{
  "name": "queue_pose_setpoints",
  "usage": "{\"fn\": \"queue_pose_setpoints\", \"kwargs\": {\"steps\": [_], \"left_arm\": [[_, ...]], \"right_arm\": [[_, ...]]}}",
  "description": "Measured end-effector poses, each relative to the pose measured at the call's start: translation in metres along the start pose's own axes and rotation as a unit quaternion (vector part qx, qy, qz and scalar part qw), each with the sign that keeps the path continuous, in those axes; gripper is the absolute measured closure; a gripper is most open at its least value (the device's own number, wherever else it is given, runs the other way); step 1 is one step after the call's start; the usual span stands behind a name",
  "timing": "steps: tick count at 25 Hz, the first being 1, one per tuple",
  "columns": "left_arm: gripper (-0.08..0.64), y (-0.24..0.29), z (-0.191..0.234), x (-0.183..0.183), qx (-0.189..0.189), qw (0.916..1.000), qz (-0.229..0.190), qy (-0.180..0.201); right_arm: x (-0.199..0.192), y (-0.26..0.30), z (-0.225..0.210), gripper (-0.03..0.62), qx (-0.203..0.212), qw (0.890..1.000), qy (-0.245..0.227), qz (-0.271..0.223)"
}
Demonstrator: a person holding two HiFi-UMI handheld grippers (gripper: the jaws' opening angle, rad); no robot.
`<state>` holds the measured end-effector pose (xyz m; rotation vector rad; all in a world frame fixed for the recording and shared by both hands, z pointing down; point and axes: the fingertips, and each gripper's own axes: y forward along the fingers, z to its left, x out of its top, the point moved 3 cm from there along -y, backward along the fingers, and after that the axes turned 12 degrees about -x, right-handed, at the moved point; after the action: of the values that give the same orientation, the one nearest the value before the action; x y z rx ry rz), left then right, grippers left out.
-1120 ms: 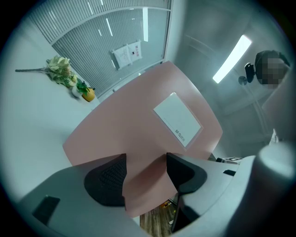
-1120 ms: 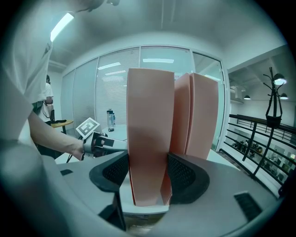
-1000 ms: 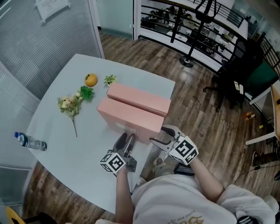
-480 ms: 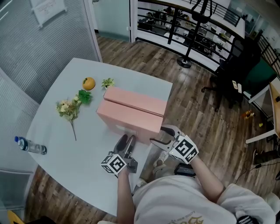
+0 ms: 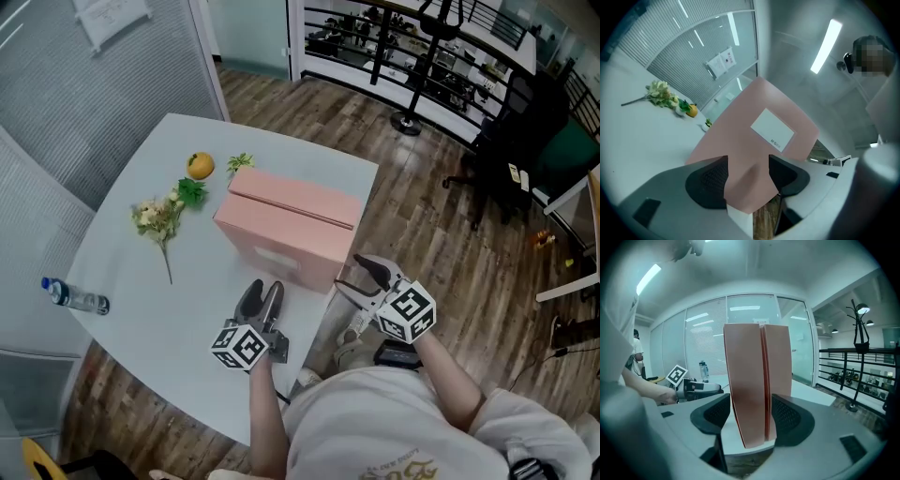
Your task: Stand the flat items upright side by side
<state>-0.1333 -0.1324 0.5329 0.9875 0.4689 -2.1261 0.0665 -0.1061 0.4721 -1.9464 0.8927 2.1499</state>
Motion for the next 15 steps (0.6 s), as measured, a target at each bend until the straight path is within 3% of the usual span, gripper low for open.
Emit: {"fn": "queue_pose_setpoints", "kwargs": {"steps": [4,8,10,12,15], "left_arm": [[0.305,-0.007,-0.018,0.012,0.033,0.9937,0.029,0.103],[0.353,-0.007,-0.053,0.031,0.029,0.9815,0.028,0.187],[0.397,-0.009,-0.070,0.042,0.021,0.9780,0.016,0.207],[0.462,-0.016,-0.084,0.054,0.016,0.9769,-0.001,0.213],[0.536,-0.023,-0.101,0.069,0.010,0.9763,-0.022,0.215]], "right_arm": [[0.003,-0.018,-0.003,0.316,-0.024,0.999,0.035,-0.020],[0.011,-0.038,-0.007,0.368,-0.038,0.995,0.081,-0.042],[0.016,-0.048,-0.005,0.411,-0.025,0.993,0.104,-0.055],[0.021,-0.057,-0.001,0.494,-0.010,0.989,0.134,-0.066],[0.027,-0.068,0.001,0.559,-0.032,0.987,0.140,-0.072]]}}
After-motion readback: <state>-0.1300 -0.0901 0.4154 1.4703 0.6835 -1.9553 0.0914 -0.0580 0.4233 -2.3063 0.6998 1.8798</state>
